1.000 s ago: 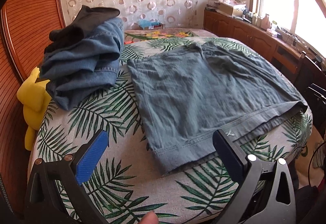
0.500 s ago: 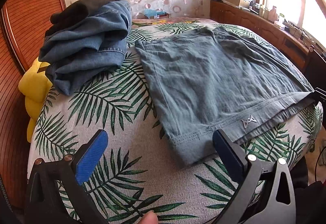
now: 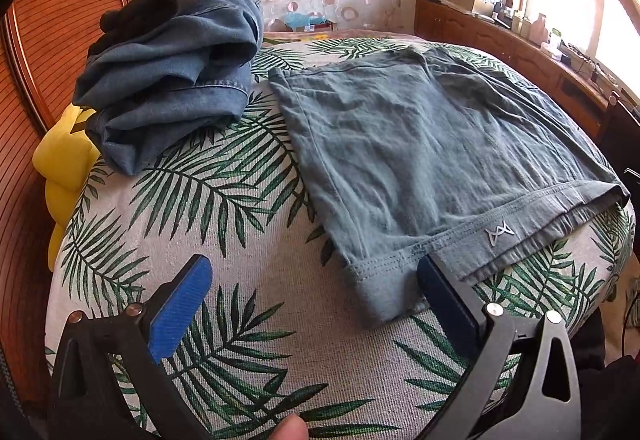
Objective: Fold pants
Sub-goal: 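Move the right tool to the shorts' hem and close it on the hem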
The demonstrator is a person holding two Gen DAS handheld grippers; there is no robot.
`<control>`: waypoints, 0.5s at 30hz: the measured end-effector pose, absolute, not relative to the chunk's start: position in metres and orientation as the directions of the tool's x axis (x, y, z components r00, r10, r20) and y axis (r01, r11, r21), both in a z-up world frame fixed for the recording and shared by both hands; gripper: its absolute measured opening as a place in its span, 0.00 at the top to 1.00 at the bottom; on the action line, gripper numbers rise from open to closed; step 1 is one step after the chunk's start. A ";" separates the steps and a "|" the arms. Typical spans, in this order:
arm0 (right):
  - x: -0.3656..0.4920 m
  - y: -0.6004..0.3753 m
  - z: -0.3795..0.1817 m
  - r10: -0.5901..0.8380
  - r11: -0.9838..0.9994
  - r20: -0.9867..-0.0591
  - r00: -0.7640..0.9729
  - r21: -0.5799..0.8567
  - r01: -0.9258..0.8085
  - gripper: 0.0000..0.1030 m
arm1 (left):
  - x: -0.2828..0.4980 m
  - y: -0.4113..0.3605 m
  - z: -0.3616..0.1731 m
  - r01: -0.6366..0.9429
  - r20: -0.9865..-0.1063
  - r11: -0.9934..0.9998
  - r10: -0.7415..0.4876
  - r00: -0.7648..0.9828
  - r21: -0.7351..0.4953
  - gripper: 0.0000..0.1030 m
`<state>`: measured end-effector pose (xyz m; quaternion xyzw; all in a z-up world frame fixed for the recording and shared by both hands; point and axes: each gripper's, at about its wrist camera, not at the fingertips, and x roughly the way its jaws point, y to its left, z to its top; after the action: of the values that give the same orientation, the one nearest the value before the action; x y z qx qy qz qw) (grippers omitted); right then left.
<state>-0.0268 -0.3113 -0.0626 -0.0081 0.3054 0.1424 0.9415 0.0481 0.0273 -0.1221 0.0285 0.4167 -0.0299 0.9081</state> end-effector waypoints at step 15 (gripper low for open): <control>-0.026 -0.319 -0.074 0.233 0.947 -0.632 0.739 -0.026 -0.321 0.66 | 0.047 0.030 -0.123 0.077 -0.759 0.997 -0.047 0.649 0.004 0.00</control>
<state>-0.0260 -0.3187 -0.0740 -0.0667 0.3291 0.1491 0.9301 0.0467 0.0302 -0.1227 0.0177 0.4172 -0.0341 0.9080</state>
